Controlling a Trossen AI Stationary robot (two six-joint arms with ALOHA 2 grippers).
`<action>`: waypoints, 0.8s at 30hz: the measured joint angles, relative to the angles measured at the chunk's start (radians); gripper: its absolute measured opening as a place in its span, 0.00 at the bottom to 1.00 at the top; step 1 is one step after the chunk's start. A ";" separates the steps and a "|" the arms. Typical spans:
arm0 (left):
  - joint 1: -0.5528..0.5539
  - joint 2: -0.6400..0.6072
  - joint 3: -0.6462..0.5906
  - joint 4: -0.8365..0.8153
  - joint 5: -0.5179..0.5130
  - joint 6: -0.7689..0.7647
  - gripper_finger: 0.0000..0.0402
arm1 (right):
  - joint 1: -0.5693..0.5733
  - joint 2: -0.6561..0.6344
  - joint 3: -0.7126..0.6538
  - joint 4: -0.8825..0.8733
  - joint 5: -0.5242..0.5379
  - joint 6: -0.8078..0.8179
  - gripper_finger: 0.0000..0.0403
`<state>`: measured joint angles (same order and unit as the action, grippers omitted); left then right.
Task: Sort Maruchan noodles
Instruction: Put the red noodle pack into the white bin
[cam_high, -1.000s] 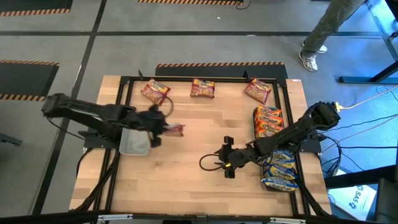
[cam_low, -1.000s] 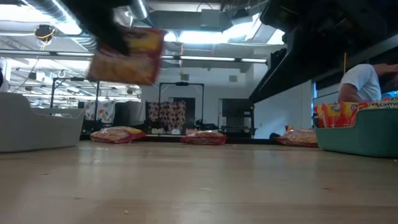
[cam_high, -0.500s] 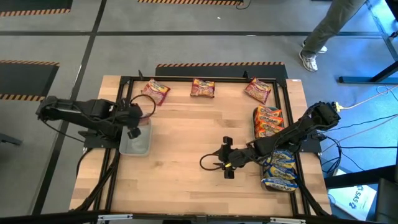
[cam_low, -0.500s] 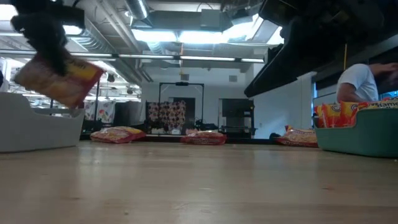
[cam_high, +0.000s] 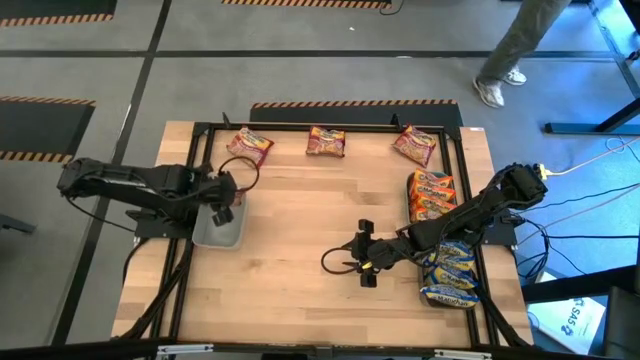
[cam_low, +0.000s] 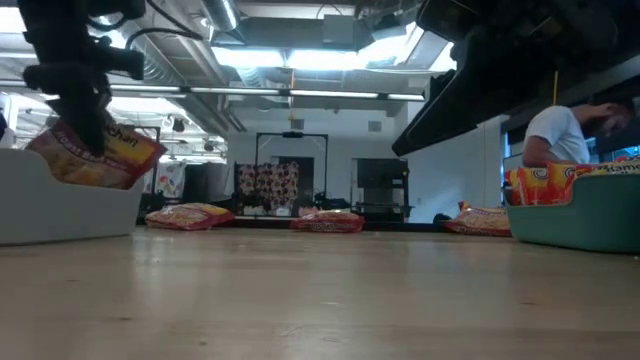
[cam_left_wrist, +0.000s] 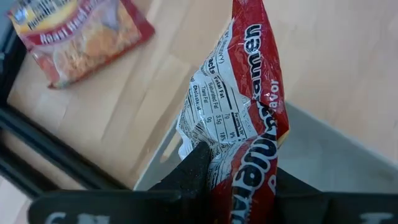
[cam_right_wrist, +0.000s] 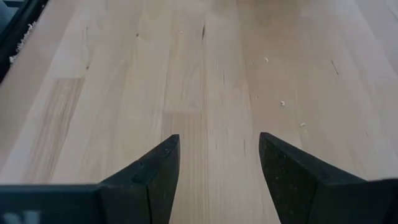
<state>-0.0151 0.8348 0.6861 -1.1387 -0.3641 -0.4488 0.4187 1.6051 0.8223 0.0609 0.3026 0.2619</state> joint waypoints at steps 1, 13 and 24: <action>0.010 0.008 0.000 0.022 -0.004 0.006 0.15 | 0.000 0.000 0.000 0.001 0.000 0.000 0.50; 0.175 0.184 0.002 0.226 0.069 0.128 0.15 | 0.000 0.000 0.000 0.005 -0.001 0.001 0.50; 0.237 0.219 0.001 0.224 0.061 0.137 0.26 | 0.000 0.000 0.000 0.005 -0.001 -0.003 0.50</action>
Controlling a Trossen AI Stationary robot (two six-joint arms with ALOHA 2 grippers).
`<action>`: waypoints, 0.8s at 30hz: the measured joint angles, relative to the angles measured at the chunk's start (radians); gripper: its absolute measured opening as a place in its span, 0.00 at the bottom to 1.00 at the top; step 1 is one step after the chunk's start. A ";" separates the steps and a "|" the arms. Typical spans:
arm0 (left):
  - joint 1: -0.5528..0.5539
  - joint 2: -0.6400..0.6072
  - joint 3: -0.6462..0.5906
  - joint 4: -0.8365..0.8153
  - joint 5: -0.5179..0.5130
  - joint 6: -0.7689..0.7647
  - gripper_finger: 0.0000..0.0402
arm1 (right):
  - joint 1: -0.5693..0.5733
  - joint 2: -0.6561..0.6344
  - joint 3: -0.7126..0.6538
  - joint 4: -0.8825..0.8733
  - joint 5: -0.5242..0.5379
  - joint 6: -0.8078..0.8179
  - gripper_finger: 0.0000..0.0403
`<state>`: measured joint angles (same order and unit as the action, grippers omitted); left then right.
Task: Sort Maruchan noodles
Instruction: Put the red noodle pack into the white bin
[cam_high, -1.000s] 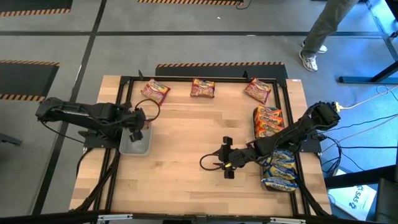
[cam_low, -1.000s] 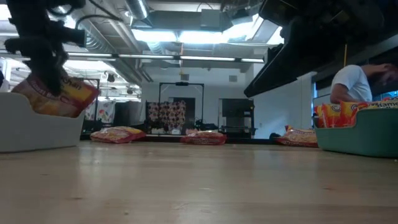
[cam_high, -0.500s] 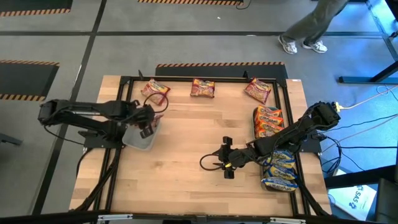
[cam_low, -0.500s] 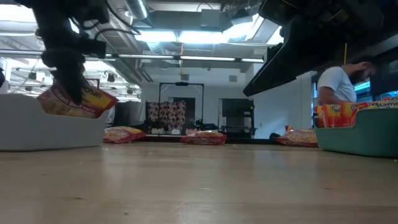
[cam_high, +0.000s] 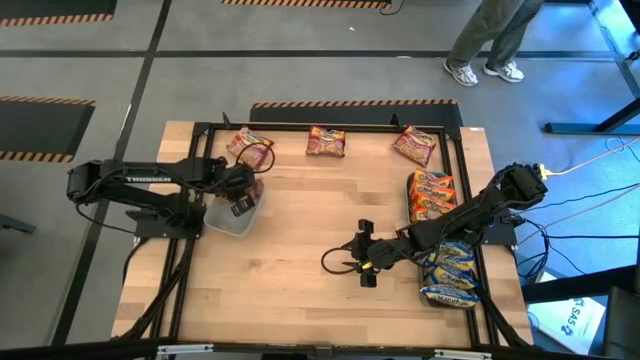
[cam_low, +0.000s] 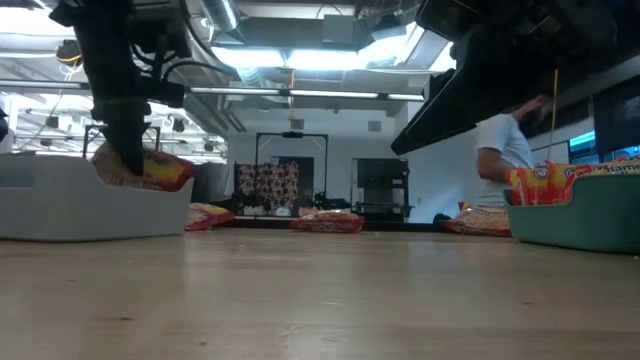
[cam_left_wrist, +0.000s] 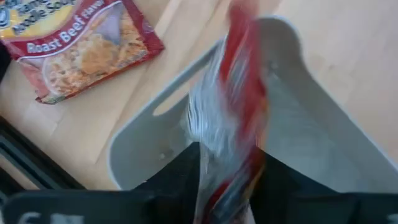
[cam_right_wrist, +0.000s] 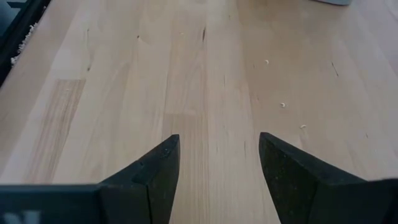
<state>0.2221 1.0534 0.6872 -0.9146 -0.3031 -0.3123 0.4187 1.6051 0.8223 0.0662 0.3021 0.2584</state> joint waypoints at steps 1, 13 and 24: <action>0.006 0.000 0.000 0.001 0.000 0.003 0.29 | 0.000 0.000 0.000 0.000 0.000 0.000 0.50; 0.038 0.000 0.000 0.028 0.052 0.034 0.35 | 0.000 0.000 0.000 0.015 -0.001 -0.001 0.50; 0.068 0.035 0.001 0.037 0.059 0.032 0.31 | 0.000 0.000 0.000 0.015 0.000 -0.002 0.50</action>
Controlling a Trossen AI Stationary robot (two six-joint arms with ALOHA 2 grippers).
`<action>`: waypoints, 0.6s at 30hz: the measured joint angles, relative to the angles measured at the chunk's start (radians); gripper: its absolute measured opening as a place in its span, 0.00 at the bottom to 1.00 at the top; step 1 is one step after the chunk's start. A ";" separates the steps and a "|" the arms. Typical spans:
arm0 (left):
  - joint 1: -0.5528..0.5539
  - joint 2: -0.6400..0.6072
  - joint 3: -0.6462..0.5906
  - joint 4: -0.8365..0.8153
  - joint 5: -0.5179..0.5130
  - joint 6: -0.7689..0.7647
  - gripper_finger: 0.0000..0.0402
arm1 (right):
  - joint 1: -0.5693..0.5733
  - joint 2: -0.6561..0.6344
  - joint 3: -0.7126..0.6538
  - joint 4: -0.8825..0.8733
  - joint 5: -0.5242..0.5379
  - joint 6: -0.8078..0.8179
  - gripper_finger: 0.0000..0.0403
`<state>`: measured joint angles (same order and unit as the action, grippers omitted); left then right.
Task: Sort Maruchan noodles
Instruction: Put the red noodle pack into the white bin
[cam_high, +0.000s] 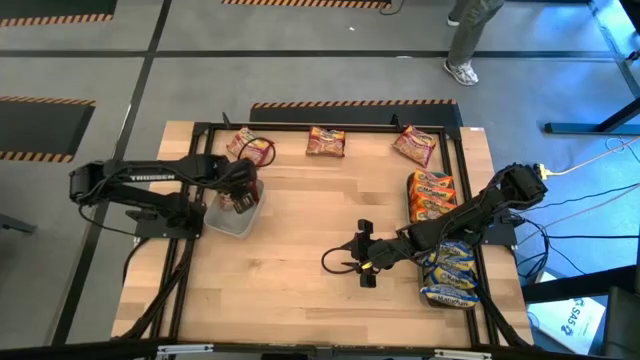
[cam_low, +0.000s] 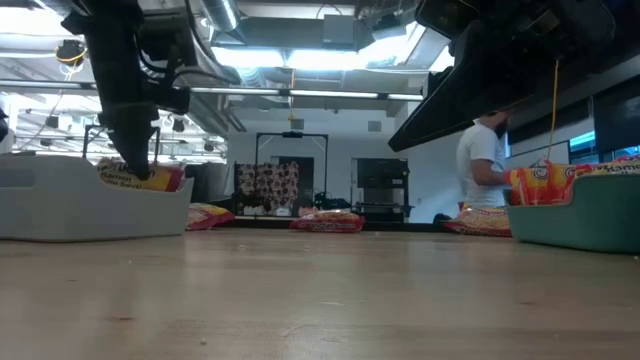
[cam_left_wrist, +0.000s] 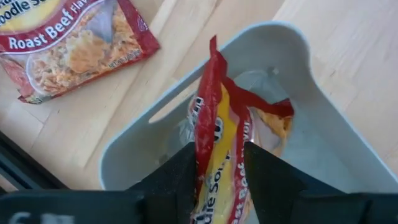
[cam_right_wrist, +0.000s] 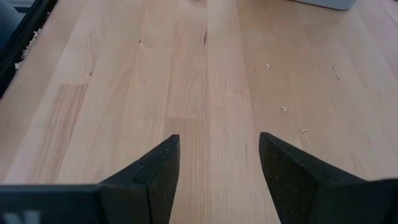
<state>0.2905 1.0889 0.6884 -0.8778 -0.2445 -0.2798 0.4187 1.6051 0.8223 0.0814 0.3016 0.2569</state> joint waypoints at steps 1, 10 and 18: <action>0.000 0.011 0.000 0.001 0.000 0.001 0.29 | 0.000 0.000 0.000 0.000 0.000 0.000 0.50; -0.005 0.067 0.000 0.008 0.001 0.021 0.01 | 0.000 0.000 0.000 0.000 0.000 0.000 0.50; -0.114 0.062 0.086 -0.013 -0.106 0.128 0.00 | 0.000 0.000 0.000 0.000 0.000 0.000 0.50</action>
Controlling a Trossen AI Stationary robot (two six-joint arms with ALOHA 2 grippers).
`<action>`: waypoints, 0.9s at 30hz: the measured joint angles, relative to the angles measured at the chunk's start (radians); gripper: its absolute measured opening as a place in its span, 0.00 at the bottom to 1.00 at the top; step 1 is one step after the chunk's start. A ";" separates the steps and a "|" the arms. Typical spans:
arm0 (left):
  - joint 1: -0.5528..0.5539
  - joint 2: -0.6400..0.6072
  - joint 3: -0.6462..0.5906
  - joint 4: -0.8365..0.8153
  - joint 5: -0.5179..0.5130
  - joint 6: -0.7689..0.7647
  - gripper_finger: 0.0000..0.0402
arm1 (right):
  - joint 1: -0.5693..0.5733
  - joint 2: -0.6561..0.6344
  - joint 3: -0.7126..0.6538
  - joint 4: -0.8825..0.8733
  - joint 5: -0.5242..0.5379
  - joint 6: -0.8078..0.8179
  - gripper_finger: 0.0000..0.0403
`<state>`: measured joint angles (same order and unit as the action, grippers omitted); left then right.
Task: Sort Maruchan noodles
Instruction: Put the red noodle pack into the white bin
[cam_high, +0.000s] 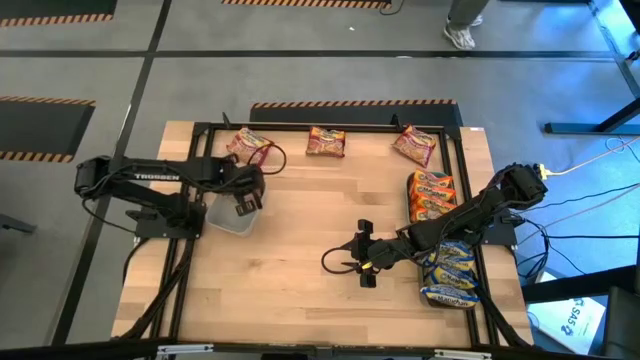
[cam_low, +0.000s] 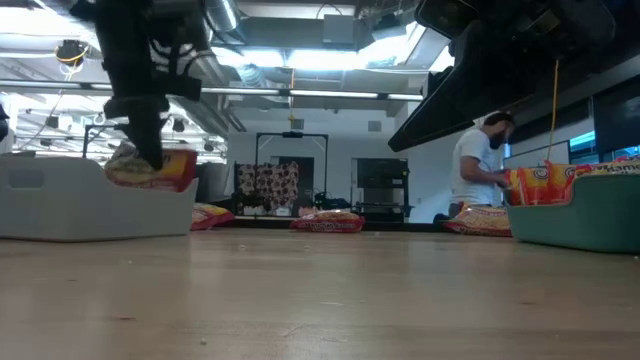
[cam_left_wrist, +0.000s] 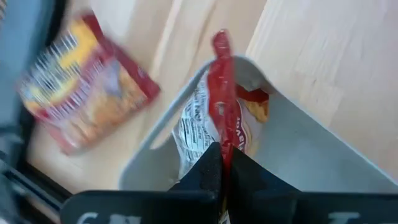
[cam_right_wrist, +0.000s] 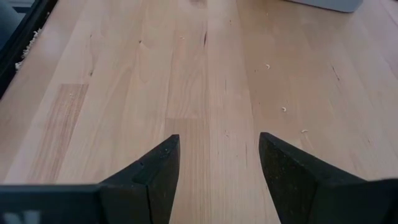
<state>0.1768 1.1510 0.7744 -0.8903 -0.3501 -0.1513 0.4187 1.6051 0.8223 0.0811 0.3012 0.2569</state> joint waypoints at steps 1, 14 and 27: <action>-0.013 0.000 0.007 0.000 -0.021 0.029 0.00 | 0.000 0.000 0.000 0.000 0.000 0.000 0.50; 0.008 0.011 -0.039 0.085 -0.052 0.262 0.00 | 0.000 0.000 0.000 0.000 -0.007 0.000 0.50; 0.166 0.012 -0.041 -0.005 -0.157 0.011 0.00 | 0.000 0.000 0.000 -0.001 -0.008 0.000 0.50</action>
<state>0.3428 1.1633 0.7334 -0.8951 -0.5067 -0.1408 0.4187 1.6051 0.8223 0.0803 0.2933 0.2569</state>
